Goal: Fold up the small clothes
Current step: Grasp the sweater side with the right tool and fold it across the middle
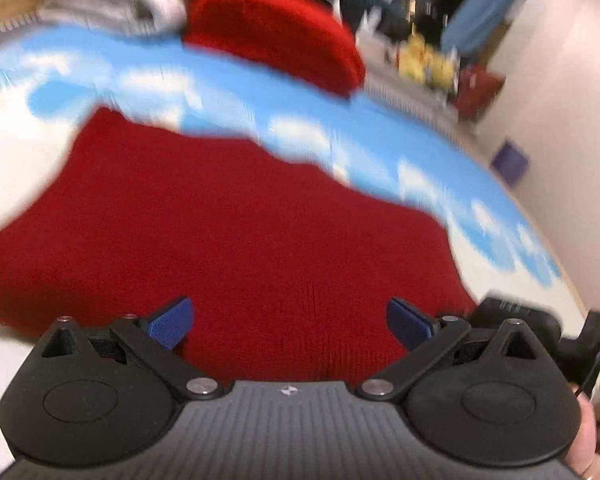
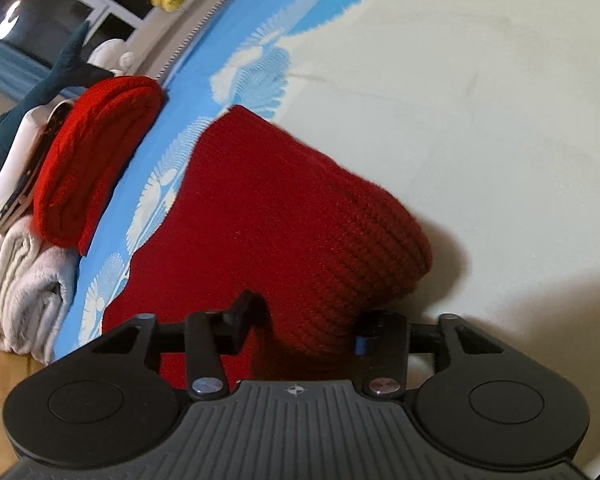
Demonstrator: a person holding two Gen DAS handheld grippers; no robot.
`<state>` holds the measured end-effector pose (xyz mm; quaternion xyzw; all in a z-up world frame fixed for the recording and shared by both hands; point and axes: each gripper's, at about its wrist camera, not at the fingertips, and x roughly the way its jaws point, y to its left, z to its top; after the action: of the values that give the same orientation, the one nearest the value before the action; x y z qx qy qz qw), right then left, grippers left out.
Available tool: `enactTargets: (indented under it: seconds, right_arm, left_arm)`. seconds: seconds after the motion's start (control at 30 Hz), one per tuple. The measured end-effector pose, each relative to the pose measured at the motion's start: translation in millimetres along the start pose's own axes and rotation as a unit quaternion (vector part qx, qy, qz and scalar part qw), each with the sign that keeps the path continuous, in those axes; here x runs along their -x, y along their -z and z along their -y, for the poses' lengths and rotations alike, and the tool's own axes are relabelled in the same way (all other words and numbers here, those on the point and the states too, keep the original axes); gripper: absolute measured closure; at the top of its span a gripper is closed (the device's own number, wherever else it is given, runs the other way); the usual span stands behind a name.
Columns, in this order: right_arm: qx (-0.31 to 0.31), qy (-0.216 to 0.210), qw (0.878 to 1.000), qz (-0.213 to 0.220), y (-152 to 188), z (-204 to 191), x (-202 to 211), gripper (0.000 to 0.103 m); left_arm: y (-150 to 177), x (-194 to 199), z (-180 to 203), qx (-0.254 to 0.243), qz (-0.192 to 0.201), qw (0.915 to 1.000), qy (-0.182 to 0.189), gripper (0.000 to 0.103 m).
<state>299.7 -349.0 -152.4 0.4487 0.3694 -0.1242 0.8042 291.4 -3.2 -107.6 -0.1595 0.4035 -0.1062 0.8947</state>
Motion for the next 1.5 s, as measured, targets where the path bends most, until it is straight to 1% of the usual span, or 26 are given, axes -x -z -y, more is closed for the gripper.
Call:
enactTargets:
  seconds: [0.03, 0.1, 0.13, 0.2, 0.3, 0.43, 0.5, 0.57, 0.67, 0.77, 0.8, 0.83, 0.9, 0.93, 1.0, 1.07, 1.1, 1.17, 1.23, 1.27, 1.33, 1.37, 1.4, 1.43, 1.47, 1.5]
  right_arm:
    - [-0.01, -0.004, 1.0, -0.003, 0, 3, -1, 0.047]
    - [-0.016, -0.006, 1.0, -0.003, 0, 3, -2, 0.048]
    - [-0.001, 0.0, 1.0, -0.006, 0, 0, -2, 0.058]
    - [0.025, 0.007, 1.0, -0.002, 2, -6, -1, 0.069]
    - [0.05, 0.015, 0.999, 0.008, 5, -12, 2, 0.073]
    - [0.055, 0.023, 0.998, 0.013, 5, -16, 3, 0.074]
    - [0.07, 0.032, 0.997, 0.016, 5, -19, 2, 0.075]
    - [0.093, 0.047, 0.994, 0.019, 8, -23, -1, 0.075]
    - [0.103, 0.067, 0.992, 0.024, 10, -30, -5, 0.075]
    - [0.134, 0.091, 0.986, 0.046, 14, -50, 1, 0.081]
    - [0.168, 0.094, 0.979, 0.064, 19, -65, 7, 0.084]
    - [0.221, 0.087, 0.967, 0.095, 29, -87, 17, 0.087]
    - [0.329, 0.064, 0.931, 0.143, 56, -131, 35, 0.087]
    - [0.383, 0.05, 0.908, 0.16, 75, -154, 42, 0.087]
    - [0.486, 0.019, 0.854, 0.183, 121, -198, 50, 0.087]
    - [0.581, -0.018, 0.79, 0.194, 174, -228, 52, 0.087]
    - [0.626, -0.037, 0.754, 0.196, 201, -236, 51, 0.087]
    - [0.718, -0.074, 0.668, 0.179, 261, -239, 45, 0.087]
    - [0.786, -0.105, 0.595, 0.131, 312, -225, 32, 0.087]
    - [0.805, -0.114, 0.574, 0.103, 328, -218, 25, 0.087]
    - [0.832, -0.115, 0.541, 0.048, 354, -200, 8, 0.084]
    - [0.837, -0.109, 0.533, 0.058, 360, -194, 3, 0.081]
    - [0.837, -0.107, 0.532, 0.07, 362, -190, 1, 0.075]
    - [0.832, -0.108, 0.539, 0.072, 359, -191, 1, 0.07]
    - [0.82, -0.117, 0.556, 0.063, 352, -194, 4, 0.066]
    - [0.805, -0.133, 0.576, 0.047, 342, -198, 9, 0.056]
  left_arm:
    - [2, -16, -2, 0.008, -0.037, 0.9993, 0.002, 0.001]
    - [8, -43, -6, 0.01, -0.088, 0.995, -0.045, 0.001]
    - [11, -48, -4, -0.007, -0.086, 0.9949, -0.052, 0.001]
    - [14, -48, 9, -0.033, -0.081, 0.9937, -0.07, 0.001]
    - [16, -44, 13, -0.05, -0.079, 0.9934, -0.066, 0.001]
    - [-5, -4, -17, 0.028, -0.064, 0.9976, 0.005, 0.001]
    - [-15, 16, -46, 0.075, -0.053, 0.9957, 0.01, 0.001]
    - [-23, 32, -88, 0.126, -0.046, 0.9906, -0.027, 0.001]
    - [-18, 46, -148, 0.197, -0.057, 0.9742, -0.095, 0.001]
    - [-8, 47, -191, 0.248, -0.088, 0.9596, -0.1, 0.001]
    - [-5, 46, -198, 0.253, -0.091, 0.9589, -0.089, 0.001]
    - [-5, 48, -201, 0.254, -0.086, 0.9602, -0.078, 0.001]
    - [-7, 54, -204, 0.248, -0.083, 0.9626, -0.071, 0.001]
    - [-7, 57, -207, 0.256, -0.081, 0.9609, -0.068, 0.001]
    - [-7, 65, -216, 0.29, -0.07, 0.9528, -0.055, 0.001]
    - [-7, 80, -223, 0.318, -0.05, 0.9457, -0.046, 0.001]
    - [-9, 88, -228, 0.322, -0.037, 0.9446, -0.051, 0.001]
    - [-11, 99, -230, 0.327, -0.014, 0.9427, -0.066, 0.001]
    - [-12, 103, -236, 0.337, -0.011, 0.9394, -0.065, 0.001]
    - [-12, 104, -240, 0.341, -0.015, 0.938, -0.062, 0.001]
    - [-10, 99, -238, 0.343, -0.027, 0.9372, -0.059, 0.001]
    - [-10, 100, -238, 0.341, -0.031, 0.9379, -0.057, 0.001]
    - [-10, 98, -236, 0.337, -0.034, 0.9394, -0.054, 0.001]
    - [-12, 99, -238, 0.333, -0.036, 0.9407, -0.051, 0.001]
    - [-6, 105, -241, 0.331, -0.035, 0.9416, -0.05, 0.001]
    - [-5, 103, -241, 0.33, -0.033, 0.9419, -0.051, 0.001]
